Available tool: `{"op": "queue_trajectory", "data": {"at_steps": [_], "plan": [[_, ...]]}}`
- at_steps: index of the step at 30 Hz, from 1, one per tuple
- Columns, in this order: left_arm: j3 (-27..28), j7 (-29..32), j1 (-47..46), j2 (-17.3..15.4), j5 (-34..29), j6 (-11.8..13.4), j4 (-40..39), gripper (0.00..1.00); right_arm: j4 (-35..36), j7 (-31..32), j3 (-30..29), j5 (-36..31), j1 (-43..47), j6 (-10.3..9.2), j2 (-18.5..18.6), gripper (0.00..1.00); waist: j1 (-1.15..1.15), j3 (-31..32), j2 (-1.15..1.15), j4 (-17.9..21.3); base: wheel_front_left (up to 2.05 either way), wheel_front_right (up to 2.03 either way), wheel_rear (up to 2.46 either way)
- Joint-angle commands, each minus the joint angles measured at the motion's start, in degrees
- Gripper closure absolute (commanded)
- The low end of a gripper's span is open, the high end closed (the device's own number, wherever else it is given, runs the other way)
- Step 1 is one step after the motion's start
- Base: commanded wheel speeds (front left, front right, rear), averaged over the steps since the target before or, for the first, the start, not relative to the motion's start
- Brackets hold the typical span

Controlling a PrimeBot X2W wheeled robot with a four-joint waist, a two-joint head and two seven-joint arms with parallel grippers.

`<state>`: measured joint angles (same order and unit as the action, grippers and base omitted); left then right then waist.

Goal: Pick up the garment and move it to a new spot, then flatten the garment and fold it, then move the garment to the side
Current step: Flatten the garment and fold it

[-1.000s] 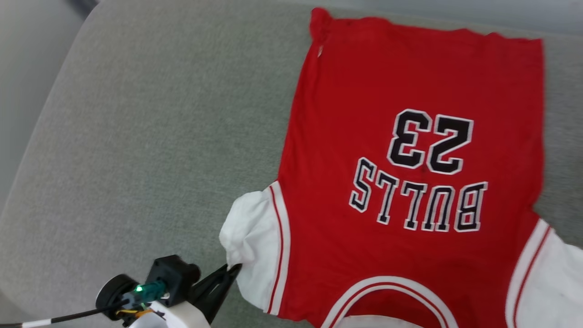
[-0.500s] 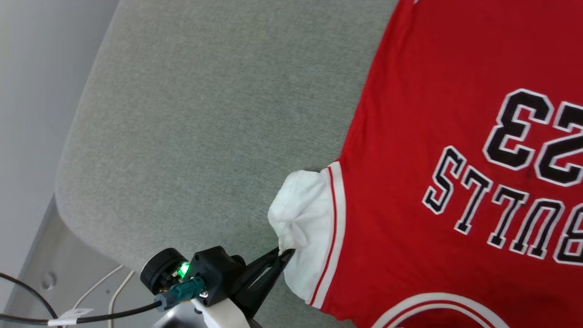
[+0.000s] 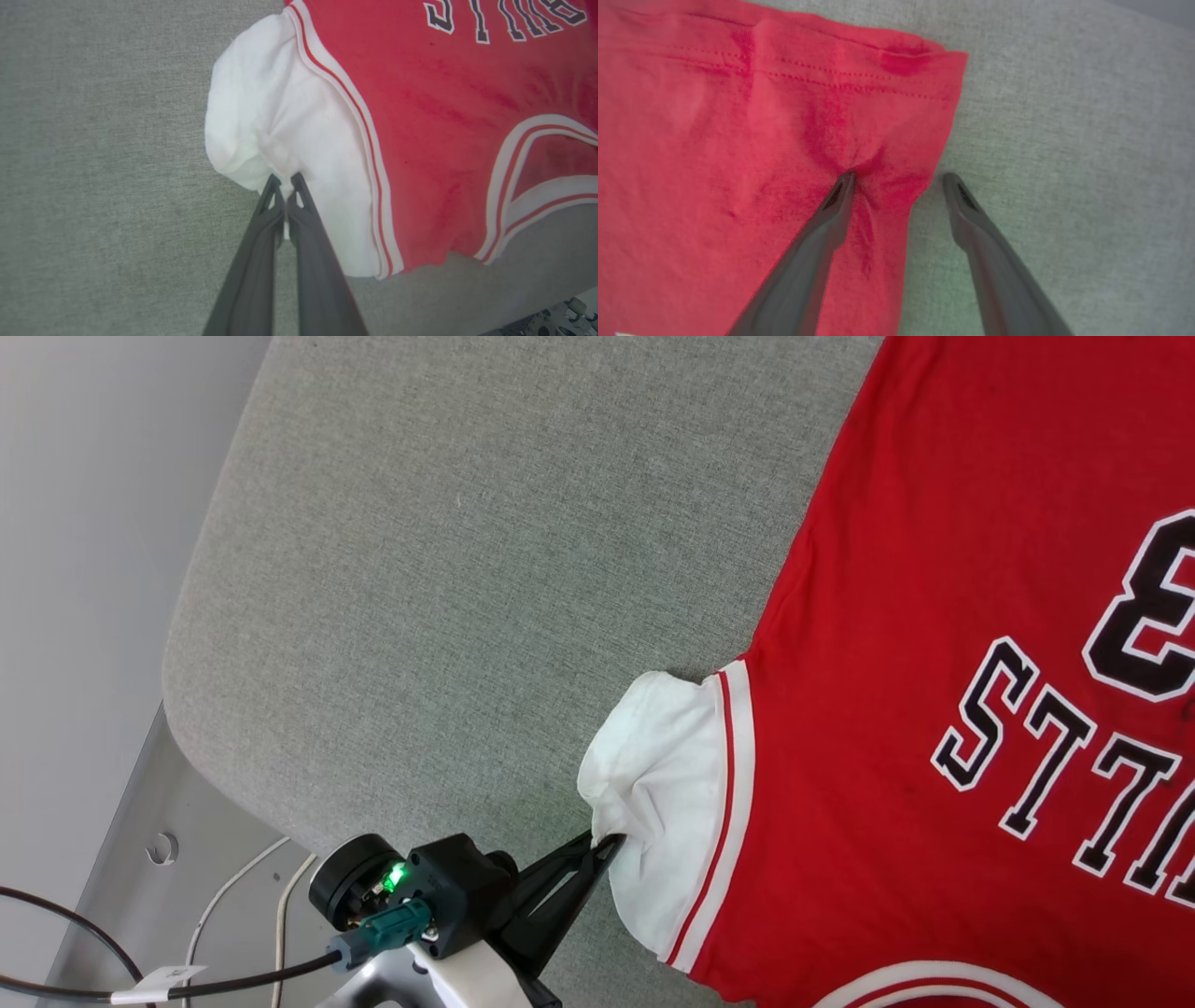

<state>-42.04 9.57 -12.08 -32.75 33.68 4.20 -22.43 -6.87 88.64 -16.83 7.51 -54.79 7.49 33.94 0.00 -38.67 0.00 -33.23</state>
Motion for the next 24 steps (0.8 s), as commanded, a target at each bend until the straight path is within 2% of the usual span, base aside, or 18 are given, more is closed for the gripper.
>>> {"op": "queue_trajectory", "data": {"at_steps": [1, 10, 17, 24], "plan": [[0.07, -0.27, -0.48, 0.28, -0.09, 0.08, 0.16, 1.0, -2.79, 1.17, 0.1, -0.34, 4.84, 0.0, -1.07, 1.0, 0.0, 0.0, 0.0, 0.01, 0.0, 0.0, 0.0], [0.23, -0.11, -1.05, 0.81, 0.98, -0.01, 1.94, 1.0, -0.84, 1.26, -2.12, 0.78, 7.9, -0.01, -1.47, 1.0, 0.0, 3.13, 0.0, 1.29, 0.0, 0.0, 0.0], [1.68, 0.23, 0.61, -0.74, 2.25, 1.42, 3.6, 1.0, 0.91, -0.08, -1.16, 5.45, 13.95, -0.01, -1.05, 1.0, 0.0, 9.59, 0.0, 5.44, 0.0, 0.0, 0.0], [3.07, -0.16, 3.5, -2.98, 3.09, 3.11, 6.29, 1.0, 3.11, -3.92, -0.33, 11.08, 24.81, -0.01, -2.54, 1.0, 0.0, 17.8, 0.0, 10.75, 0.0, 0.0, 0.0]]}}
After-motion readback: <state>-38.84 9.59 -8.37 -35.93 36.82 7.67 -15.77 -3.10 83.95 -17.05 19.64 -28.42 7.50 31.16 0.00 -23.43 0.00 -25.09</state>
